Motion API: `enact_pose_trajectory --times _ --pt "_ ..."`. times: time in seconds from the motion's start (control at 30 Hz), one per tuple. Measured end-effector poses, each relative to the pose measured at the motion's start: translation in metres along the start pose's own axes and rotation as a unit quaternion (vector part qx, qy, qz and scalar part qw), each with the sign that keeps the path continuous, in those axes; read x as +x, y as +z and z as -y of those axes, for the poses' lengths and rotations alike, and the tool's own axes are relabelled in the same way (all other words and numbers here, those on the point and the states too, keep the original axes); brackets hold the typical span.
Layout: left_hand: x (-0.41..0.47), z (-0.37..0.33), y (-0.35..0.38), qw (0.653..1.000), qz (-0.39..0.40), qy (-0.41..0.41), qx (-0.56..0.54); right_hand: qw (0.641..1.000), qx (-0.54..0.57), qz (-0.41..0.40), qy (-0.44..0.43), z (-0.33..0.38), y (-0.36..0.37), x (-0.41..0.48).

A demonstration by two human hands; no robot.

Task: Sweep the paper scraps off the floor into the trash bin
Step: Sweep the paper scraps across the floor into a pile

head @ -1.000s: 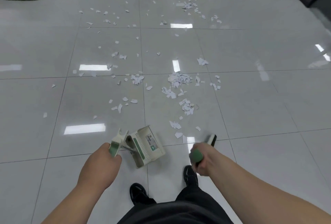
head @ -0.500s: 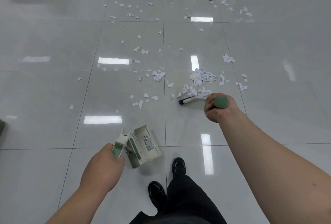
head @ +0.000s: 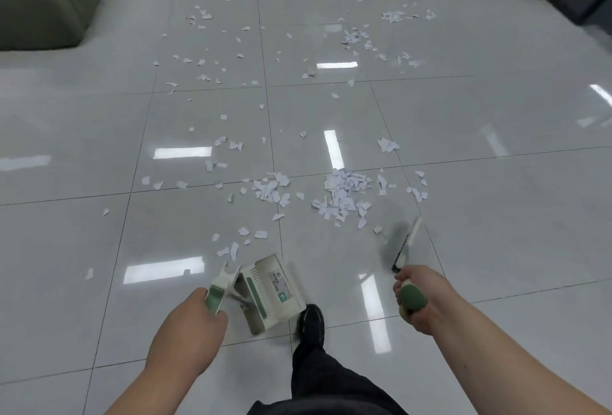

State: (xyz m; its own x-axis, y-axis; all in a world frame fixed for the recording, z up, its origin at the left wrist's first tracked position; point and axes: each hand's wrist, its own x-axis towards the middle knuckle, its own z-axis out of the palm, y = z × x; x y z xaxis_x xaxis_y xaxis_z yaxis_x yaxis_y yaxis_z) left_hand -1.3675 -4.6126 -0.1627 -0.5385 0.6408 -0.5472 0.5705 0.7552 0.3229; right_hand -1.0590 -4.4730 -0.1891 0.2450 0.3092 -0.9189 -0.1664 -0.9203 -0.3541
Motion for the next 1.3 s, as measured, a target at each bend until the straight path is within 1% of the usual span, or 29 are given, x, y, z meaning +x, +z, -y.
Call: enact_pose_trajectory --times 0.1,0.23,0.33,0.5,0.7,0.8,0.87,0.93,1.07,1.17,1.3 --pt "0.029 -0.030 -0.011 1.000 -0.001 0.002 0.002 0.999 0.003 -0.036 0.029 0.034 0.010 0.025" --pt "0.059 -0.066 -0.024 1.000 -0.004 -0.005 -0.001 0.996 0.031 -0.027 0.081 0.083 0.041 0.052" --pt "0.078 -0.087 -0.030 1.000 -0.002 -0.018 -0.007 0.993 0.063 0.014 0.102 0.114 0.078 0.063" --pt "0.103 -0.109 -0.041 0.999 -0.009 -0.046 -0.006 0.988 0.095 0.076 0.097 0.173 0.141 0.073" --pt "0.119 -0.103 -0.053 0.995 -0.029 -0.087 -0.037 0.972 0.167 0.148 0.073 0.238 0.193 0.088" --pt "0.127 -0.093 -0.059 0.994 -0.036 -0.100 -0.039 0.968 0.171 0.175 0.051 0.260 0.209 0.098" --pt "0.133 -0.084 -0.063 0.993 -0.041 -0.106 -0.043 0.972 0.133 0.190 0.035 0.266 0.215 0.101" --pt "0.138 -0.073 -0.066 0.991 -0.046 -0.115 -0.052 0.978 0.070 0.196 0.019 0.264 0.219 0.099" --pt "0.145 -0.048 -0.078 0.989 -0.055 -0.122 -0.066 0.983 -0.071 0.165 -0.032 0.235 0.234 0.075" --pt "0.148 -0.024 -0.093 0.988 -0.063 -0.124 -0.072 0.973 -0.148 0.160 -0.073 0.202 0.252 0.041" --pt "0.147 0.020 -0.116 0.983 -0.074 -0.136 -0.094 0.955 -0.191 0.216 -0.074 0.155 0.286 -0.008"
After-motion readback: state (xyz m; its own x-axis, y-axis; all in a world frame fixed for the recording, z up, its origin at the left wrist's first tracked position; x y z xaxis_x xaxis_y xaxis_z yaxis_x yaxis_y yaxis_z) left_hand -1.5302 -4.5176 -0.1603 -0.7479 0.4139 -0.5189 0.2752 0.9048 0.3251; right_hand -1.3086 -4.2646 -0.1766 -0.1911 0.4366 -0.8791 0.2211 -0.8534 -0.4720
